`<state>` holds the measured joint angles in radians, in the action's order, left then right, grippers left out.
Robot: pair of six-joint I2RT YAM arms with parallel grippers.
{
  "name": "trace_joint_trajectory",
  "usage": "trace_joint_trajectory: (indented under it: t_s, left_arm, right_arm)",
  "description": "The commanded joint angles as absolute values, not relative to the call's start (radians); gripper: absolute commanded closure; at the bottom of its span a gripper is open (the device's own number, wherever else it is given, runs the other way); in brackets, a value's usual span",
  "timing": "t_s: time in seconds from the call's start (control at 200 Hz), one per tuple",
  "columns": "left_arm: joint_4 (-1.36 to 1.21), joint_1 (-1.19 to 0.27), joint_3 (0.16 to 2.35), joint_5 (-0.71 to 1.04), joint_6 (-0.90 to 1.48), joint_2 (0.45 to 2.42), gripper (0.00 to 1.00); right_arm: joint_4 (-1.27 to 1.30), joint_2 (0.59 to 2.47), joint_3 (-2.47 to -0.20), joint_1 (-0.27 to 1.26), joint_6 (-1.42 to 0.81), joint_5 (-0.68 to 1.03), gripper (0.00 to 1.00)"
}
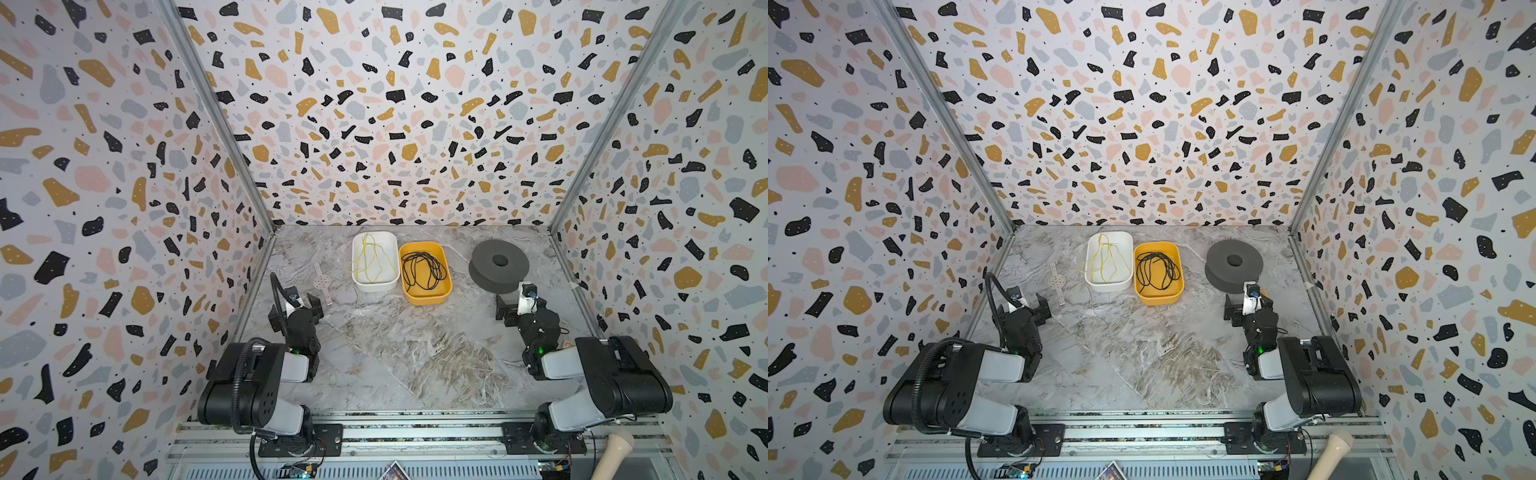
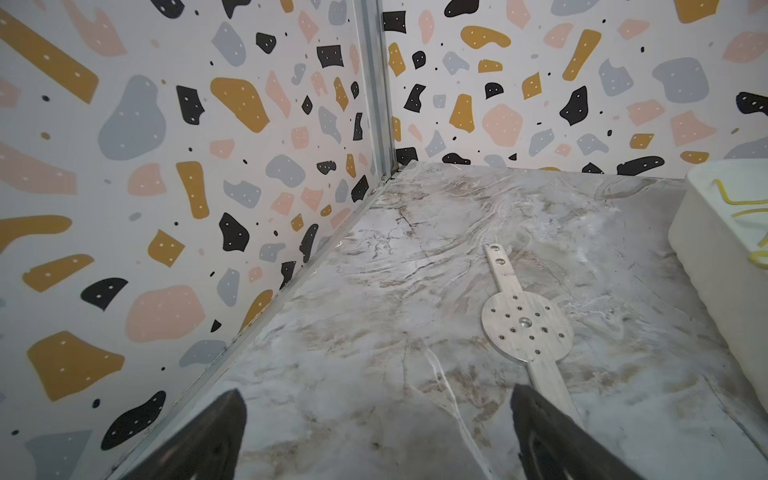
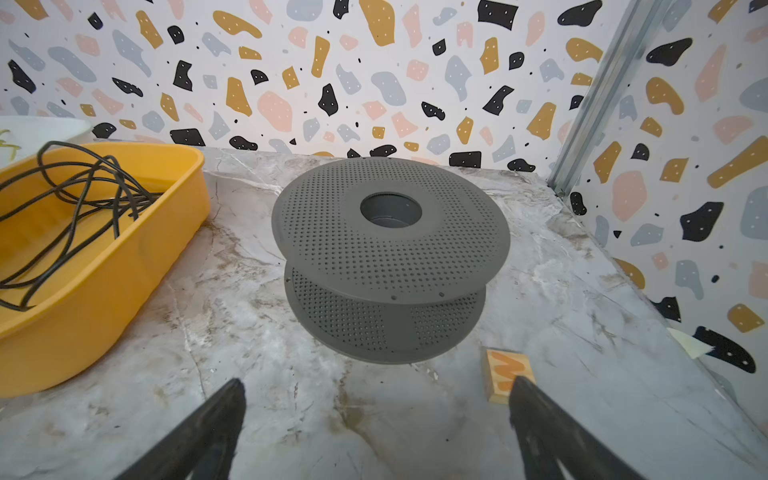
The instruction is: Wrap the cables
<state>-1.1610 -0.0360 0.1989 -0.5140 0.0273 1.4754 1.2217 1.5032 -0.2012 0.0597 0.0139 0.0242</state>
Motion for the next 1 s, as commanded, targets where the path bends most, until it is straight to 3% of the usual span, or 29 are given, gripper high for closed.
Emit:
trace_joint_trajectory:
  t_s: [0.0,0.996]
  left_arm:
    - [-1.22,-0.038,0.215,-0.519,0.037,1.468,0.01]
    - [-1.224,-0.041,0.212,-0.519,0.035,1.468,0.0]
  right_arm:
    - [1.212,1.49,-0.224,0.055,0.018,0.037,0.01]
    - [1.215,1.489,-0.223,0.07,0.028,0.012,0.01]
